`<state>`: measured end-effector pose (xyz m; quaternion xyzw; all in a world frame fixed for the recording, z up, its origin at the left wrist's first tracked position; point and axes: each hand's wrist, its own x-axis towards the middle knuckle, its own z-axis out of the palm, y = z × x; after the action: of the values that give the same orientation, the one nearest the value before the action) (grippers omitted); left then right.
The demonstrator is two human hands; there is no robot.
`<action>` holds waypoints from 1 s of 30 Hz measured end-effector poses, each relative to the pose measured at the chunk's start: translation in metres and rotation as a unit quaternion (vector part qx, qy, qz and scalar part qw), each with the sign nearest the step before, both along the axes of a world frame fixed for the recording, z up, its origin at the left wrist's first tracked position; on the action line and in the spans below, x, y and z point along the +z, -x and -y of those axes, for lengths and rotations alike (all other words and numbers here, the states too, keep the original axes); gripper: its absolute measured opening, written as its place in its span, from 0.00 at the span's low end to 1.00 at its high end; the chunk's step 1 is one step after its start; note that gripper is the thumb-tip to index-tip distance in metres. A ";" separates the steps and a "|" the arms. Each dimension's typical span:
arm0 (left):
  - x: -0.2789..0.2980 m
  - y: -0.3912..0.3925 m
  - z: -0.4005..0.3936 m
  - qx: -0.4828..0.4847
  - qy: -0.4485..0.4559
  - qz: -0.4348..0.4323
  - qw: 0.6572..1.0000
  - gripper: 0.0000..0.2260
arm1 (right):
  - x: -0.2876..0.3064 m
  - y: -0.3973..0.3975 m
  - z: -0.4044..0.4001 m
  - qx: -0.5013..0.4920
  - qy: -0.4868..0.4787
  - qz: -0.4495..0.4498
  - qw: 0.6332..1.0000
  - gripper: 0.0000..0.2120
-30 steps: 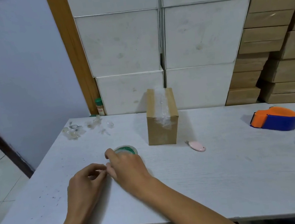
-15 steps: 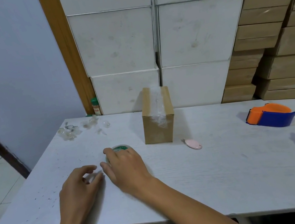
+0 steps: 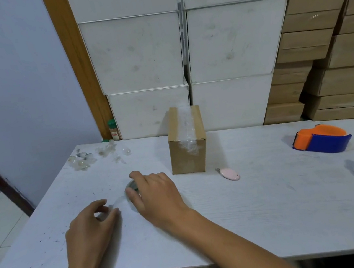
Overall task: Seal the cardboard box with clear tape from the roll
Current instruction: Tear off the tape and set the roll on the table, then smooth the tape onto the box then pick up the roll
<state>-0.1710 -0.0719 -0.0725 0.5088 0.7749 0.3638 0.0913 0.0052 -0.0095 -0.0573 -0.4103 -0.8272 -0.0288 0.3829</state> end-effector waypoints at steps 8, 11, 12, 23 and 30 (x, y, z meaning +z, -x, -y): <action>0.010 0.002 0.001 0.022 0.023 0.004 0.999 0.18 | 0.015 -0.022 -0.002 -0.011 0.040 0.000 0.999 0.17; 0.018 0.004 0.001 0.013 0.027 -0.005 1.000 0.19 | 0.029 -0.044 0.001 -0.016 0.014 -0.026 0.999 0.16; 0.023 0.004 0.000 0.008 0.015 -0.003 1.000 0.19 | 0.034 -0.053 0.001 -0.025 -0.017 -0.040 0.999 0.15; 0.094 -0.097 -0.072 -0.267 -0.161 -0.016 0.950 0.21 | 0.052 -0.144 -0.053 -0.148 -0.037 -0.021 0.988 0.19; 0.091 -0.129 -0.120 -0.333 -0.121 -0.099 0.930 0.23 | 0.046 -0.151 -0.058 -0.116 0.041 -0.030 0.992 0.15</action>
<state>-0.0424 0.0478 0.0186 0.7783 0.5161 0.3514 0.0674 0.1560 0.0485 -0.0115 -0.5200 -0.7622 -0.0266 0.3847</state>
